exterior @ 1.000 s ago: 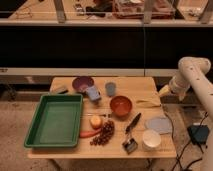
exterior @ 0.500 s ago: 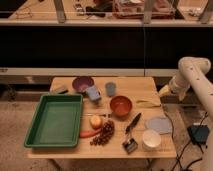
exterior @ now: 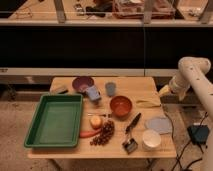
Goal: Place apple in purple bowl
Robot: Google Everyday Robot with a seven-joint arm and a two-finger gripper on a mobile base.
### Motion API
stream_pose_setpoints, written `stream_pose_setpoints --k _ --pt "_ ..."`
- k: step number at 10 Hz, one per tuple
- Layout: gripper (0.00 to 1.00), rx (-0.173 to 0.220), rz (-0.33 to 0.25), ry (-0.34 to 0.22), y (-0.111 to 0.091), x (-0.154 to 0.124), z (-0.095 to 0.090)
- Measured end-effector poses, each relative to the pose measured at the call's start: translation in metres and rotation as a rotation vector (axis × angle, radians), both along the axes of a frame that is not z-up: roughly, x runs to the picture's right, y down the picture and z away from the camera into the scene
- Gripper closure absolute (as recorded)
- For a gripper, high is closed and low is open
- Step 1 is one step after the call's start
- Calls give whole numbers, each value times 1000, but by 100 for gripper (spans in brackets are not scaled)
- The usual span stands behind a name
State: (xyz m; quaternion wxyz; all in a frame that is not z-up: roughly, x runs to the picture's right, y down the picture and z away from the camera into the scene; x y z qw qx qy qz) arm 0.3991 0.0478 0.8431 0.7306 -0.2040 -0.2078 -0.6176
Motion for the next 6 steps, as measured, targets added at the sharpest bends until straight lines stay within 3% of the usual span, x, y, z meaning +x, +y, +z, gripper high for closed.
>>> stream_pose_setpoints --k 2,4,6 --pt "26 44 -65 -31 -6 -12 -10" --pt "26 92 -130 -71 -19 -37 -32" --pt "26 150 -228 -143 -34 -96 -66"
